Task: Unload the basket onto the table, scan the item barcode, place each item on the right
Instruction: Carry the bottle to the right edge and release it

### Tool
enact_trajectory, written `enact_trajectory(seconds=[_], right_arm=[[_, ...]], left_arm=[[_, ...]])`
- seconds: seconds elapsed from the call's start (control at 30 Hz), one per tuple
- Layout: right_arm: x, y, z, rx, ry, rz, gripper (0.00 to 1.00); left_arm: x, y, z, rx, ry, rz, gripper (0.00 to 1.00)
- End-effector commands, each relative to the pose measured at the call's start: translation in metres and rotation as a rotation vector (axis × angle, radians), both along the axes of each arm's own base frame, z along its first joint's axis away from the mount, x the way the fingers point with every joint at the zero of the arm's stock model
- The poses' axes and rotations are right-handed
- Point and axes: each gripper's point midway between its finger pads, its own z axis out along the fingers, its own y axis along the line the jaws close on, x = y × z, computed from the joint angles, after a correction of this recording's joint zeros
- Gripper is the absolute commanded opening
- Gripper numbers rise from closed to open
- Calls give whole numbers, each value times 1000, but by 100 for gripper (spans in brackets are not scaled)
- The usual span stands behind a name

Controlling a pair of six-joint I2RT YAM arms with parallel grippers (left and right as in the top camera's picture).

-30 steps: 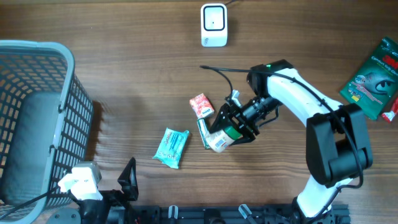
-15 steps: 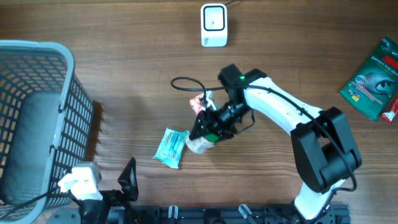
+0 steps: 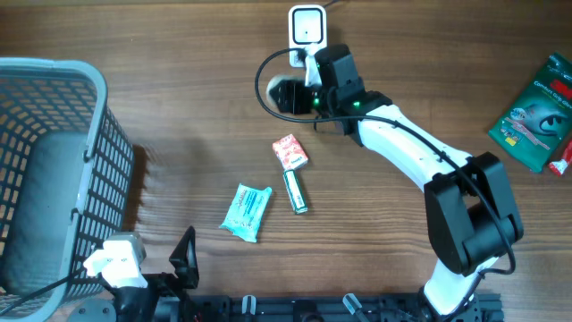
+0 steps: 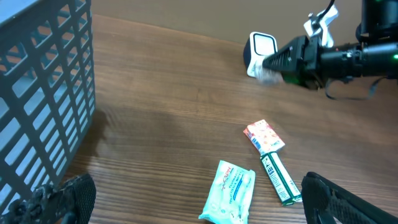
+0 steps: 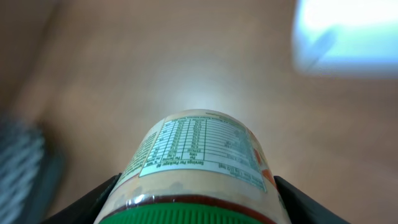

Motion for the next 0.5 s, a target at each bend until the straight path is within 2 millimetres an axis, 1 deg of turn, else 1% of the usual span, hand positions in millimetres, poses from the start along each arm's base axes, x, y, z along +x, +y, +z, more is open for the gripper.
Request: enact_trajectory(seconds=[0.0, 0.13, 0.2, 0.23, 0.27, 0.3, 0.4, 0.47], right_arm=[[53, -50, 39, -237, -302, -242, 72], [80, -57, 50, -313, -481, -297, 71], [94, -68, 54, -335, -562, -381, 71], [98, -70, 56, -338, -589, -402, 63], [105, -71, 56, -344, -617, -410, 62], [110, -71, 55, -349, -628, -412, 54], [132, -74, 53, -358, -630, -445, 56], [143, -70, 55, -362, -624, -445, 60]], left_arm=[[-1, -2, 1, -11, -7, -7, 100], [-1, -2, 1, -11, -7, -7, 100], [-1, -2, 1, -11, -8, -7, 100], [-1, -2, 1, -11, -8, -7, 100], [-1, -2, 1, -11, -7, -7, 100], [-1, -2, 1, -11, -8, -7, 100], [-1, -2, 1, -11, -8, -7, 100], [-1, -2, 1, -11, -7, -7, 100]])
